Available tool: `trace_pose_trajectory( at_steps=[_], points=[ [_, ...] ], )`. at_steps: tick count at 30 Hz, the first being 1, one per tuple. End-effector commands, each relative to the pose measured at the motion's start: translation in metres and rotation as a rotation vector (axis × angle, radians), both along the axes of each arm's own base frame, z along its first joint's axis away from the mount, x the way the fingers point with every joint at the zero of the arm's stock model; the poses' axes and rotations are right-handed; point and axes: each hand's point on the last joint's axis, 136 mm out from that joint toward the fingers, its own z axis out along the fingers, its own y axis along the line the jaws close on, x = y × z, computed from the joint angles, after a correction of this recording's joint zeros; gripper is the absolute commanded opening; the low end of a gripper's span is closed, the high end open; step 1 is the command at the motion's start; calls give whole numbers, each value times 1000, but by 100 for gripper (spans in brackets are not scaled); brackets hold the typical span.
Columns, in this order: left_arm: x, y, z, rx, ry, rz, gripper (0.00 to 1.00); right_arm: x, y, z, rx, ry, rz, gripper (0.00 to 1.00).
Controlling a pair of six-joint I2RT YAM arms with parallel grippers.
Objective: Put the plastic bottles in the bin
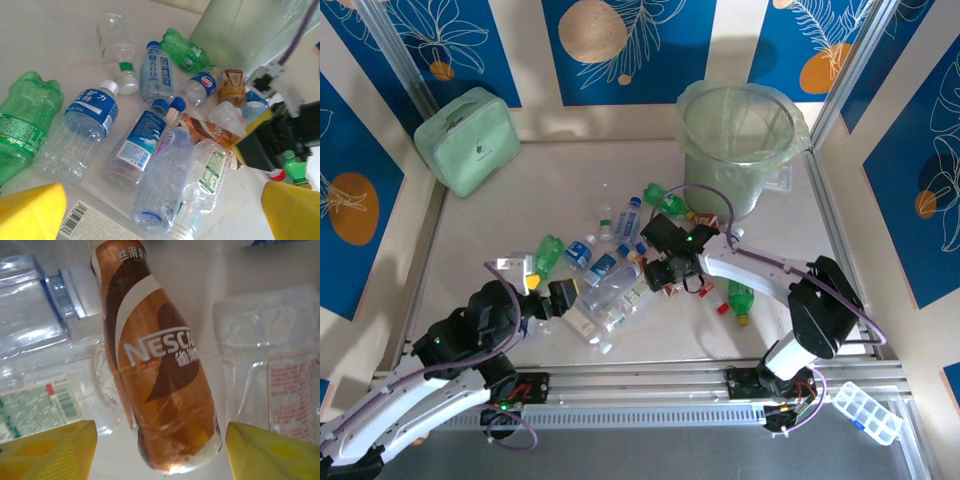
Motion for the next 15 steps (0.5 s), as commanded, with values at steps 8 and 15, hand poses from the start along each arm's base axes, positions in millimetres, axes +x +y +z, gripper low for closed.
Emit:
trace_pose_trajectory(
  at_steps=[8,15],
  points=[
    [-1,-13,2,-16,-15,-68,99,-4,-3,-18,-17,90,27,69],
    [0,-13,1,-13,-19,-65,99,2,-8,-28,-15,114,3,69]
  ],
)
